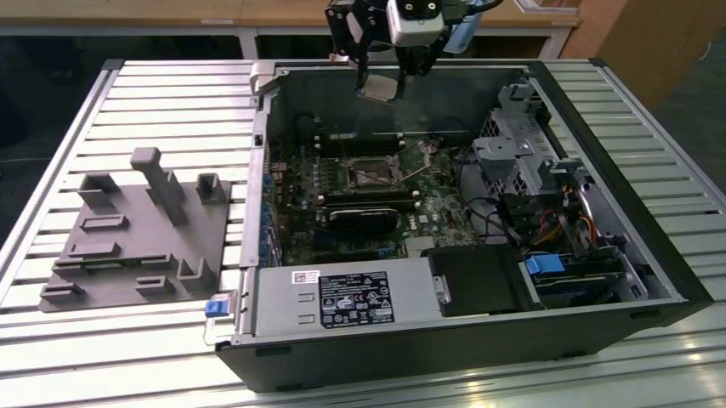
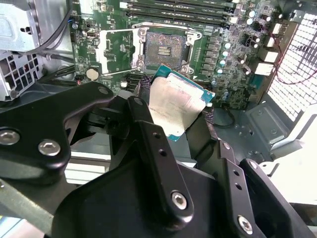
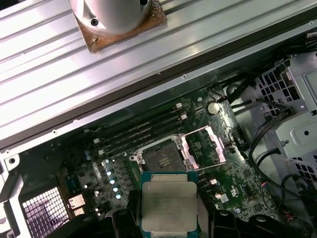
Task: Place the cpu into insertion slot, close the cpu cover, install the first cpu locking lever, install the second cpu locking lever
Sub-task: 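Place the cpu into insertion slot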
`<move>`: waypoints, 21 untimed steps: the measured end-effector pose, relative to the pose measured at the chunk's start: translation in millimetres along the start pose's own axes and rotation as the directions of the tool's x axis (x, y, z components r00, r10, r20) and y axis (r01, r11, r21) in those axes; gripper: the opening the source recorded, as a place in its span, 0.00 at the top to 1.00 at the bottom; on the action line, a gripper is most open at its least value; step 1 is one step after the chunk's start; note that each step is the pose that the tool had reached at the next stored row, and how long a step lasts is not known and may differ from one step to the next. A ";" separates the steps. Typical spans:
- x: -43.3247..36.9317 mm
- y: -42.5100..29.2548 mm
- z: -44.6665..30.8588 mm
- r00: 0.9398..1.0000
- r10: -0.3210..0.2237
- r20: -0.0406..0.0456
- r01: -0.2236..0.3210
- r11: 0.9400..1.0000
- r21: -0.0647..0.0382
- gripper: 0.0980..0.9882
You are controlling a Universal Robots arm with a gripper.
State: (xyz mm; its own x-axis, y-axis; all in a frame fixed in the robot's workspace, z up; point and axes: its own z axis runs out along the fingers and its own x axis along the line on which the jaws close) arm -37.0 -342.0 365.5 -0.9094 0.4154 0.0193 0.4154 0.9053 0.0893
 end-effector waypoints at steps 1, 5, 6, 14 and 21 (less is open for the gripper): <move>0.0 0.0 0.0 1.000 0.002 0.000 -0.002 1.000 0.000 0.51; 0.0 0.0 0.0 1.000 0.013 0.001 -0.013 1.000 0.000 0.51; 0.0 0.0 0.0 1.000 0.015 0.001 -0.015 1.000 0.000 0.51; 0.0 0.0 0.0 0.999 0.036 0.003 -0.036 0.999 -0.001 0.51; 0.0 0.0 0.0 0.999 0.054 0.005 -0.054 0.999 -0.001 0.51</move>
State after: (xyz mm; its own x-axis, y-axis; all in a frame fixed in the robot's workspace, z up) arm -37.0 -342.0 365.4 -0.8854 0.4644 0.0193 0.4641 0.8813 0.0893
